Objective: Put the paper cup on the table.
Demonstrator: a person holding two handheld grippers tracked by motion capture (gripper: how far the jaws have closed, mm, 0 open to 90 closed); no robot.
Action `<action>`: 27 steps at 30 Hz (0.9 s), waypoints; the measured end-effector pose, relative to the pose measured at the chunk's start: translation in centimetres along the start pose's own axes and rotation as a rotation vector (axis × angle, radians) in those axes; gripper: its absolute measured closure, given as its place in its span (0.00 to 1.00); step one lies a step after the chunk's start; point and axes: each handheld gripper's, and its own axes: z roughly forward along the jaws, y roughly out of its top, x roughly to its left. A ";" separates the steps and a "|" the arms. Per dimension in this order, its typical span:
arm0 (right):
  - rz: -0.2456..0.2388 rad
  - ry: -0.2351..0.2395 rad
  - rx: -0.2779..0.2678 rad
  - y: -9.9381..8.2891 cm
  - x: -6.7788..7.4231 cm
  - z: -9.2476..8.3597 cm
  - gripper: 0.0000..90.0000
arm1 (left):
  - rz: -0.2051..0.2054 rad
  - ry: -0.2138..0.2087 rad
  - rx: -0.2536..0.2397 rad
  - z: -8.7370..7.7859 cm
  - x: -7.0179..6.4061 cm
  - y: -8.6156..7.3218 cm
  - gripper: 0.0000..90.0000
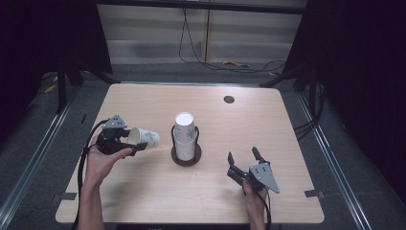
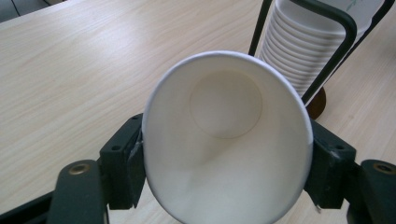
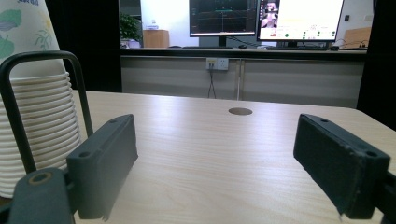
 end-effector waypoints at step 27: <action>-0.003 -0.008 -0.009 0.0 0.0 -0.1 0.15 | 0.101 0.058 0.318 2.6 0.8 3.5 0.29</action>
